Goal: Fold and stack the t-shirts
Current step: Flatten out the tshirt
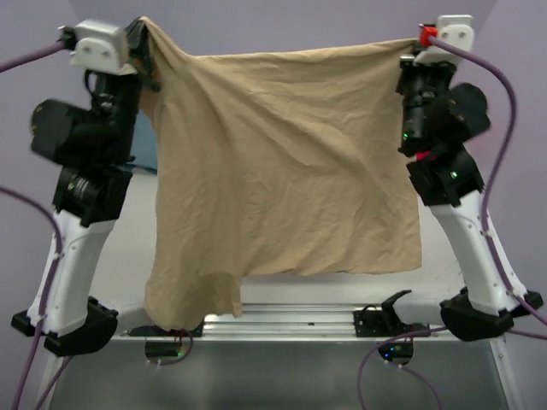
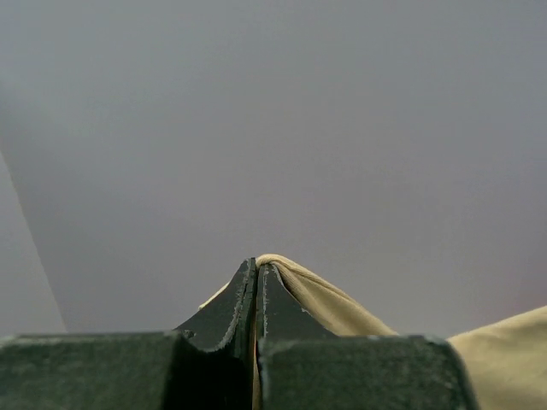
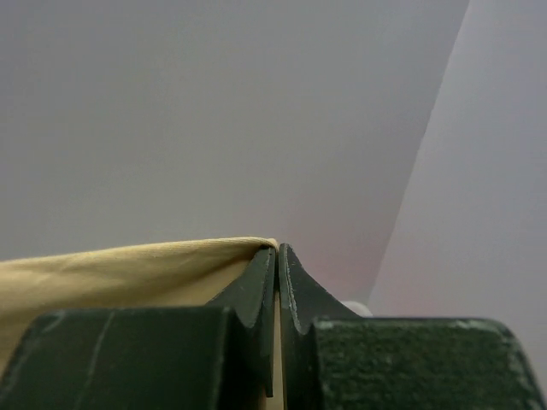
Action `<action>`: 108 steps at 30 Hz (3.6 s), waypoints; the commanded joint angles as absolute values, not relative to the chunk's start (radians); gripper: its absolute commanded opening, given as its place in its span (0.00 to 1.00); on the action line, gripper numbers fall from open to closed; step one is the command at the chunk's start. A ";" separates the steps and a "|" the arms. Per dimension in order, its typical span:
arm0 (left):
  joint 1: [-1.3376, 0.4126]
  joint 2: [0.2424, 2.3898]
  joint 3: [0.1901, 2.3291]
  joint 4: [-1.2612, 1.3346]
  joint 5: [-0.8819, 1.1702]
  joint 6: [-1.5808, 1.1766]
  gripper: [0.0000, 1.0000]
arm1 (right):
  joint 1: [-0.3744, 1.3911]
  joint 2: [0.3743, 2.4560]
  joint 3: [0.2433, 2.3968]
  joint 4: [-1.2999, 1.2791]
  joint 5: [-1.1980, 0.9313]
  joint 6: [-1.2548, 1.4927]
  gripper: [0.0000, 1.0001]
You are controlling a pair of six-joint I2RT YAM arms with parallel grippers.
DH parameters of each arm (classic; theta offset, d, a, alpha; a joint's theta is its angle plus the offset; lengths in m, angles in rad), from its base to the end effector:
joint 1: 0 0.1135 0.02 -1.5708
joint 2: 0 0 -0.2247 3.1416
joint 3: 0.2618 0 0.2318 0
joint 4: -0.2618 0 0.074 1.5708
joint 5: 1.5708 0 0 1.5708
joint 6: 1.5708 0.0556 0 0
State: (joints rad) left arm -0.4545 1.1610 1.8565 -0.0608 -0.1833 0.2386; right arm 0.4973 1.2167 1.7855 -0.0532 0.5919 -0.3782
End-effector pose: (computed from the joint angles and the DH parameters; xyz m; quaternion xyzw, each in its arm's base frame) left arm 0.1550 -0.0644 0.5854 0.0758 0.4503 -0.0547 0.8880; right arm 0.1932 0.0696 0.5546 0.0241 0.5430 -0.0974 0.8337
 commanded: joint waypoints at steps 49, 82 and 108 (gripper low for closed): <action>-0.382 1.000 0.942 -0.685 -0.200 -0.514 0.00 | 0.506 1.396 1.163 -0.794 0.509 0.206 0.00; -0.416 0.819 1.162 -1.105 0.217 -0.666 1.00 | 0.589 1.244 1.351 -1.332 0.607 0.439 0.78; -0.381 1.331 0.988 -0.034 -0.175 -0.463 0.58 | 0.354 1.785 1.486 -0.575 0.301 0.342 0.00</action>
